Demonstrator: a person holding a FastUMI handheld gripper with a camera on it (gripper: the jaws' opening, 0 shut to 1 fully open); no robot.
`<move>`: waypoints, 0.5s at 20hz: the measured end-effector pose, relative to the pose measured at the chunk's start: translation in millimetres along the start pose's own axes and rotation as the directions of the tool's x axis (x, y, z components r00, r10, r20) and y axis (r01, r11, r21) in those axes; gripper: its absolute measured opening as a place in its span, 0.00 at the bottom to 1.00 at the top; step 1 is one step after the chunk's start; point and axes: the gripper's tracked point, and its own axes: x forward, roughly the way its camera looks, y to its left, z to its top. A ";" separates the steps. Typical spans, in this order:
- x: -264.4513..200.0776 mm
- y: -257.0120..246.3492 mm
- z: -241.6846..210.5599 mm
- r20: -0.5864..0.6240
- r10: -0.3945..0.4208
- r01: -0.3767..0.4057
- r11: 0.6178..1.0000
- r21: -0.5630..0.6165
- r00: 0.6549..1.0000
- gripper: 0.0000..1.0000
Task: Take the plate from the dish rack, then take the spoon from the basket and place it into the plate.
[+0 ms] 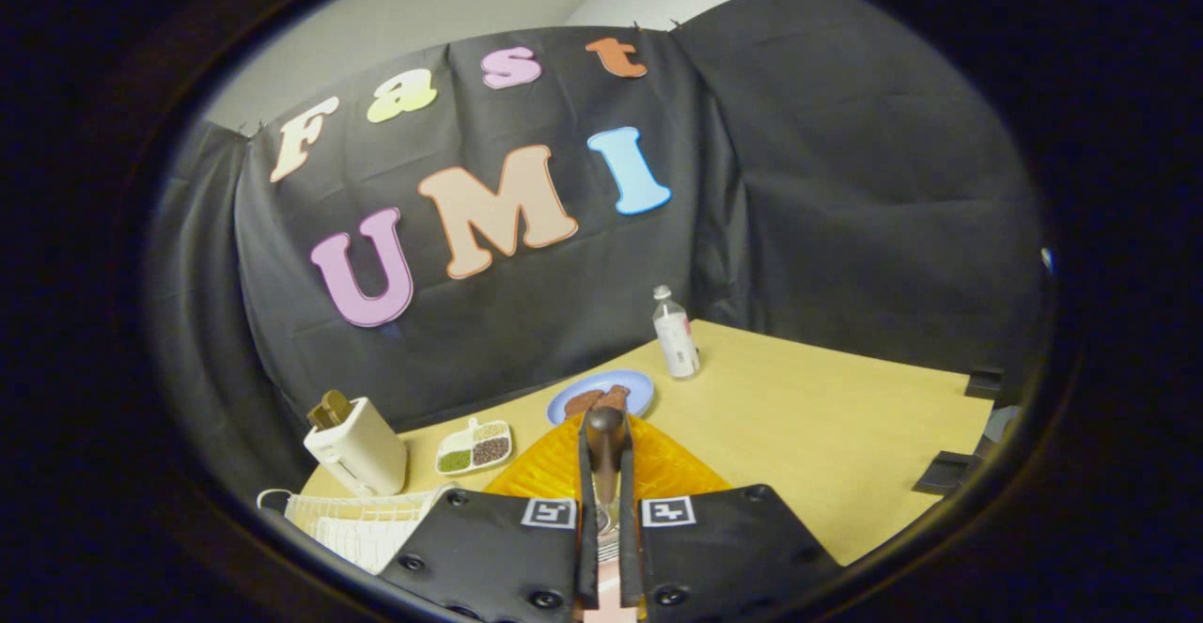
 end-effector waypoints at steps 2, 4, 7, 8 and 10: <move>-11.9 -2.7 6.8 0.006 -0.008 0.007 1.000 0.008 1.000 0.11; -25.8 -5.4 11.3 0.010 -0.019 0.019 1.000 0.012 1.000 0.11; -46.6 -3.5 14.4 0.030 0.002 -0.003 0.999 0.035 1.000 0.11; -51.5 -3.9 11.7 0.033 0.004 -0.005 0.999 0.046 0.999 0.11; -57.1 -9.8 -3.6 0.011 -0.010 0.009 0.999 0.049 1.000 0.11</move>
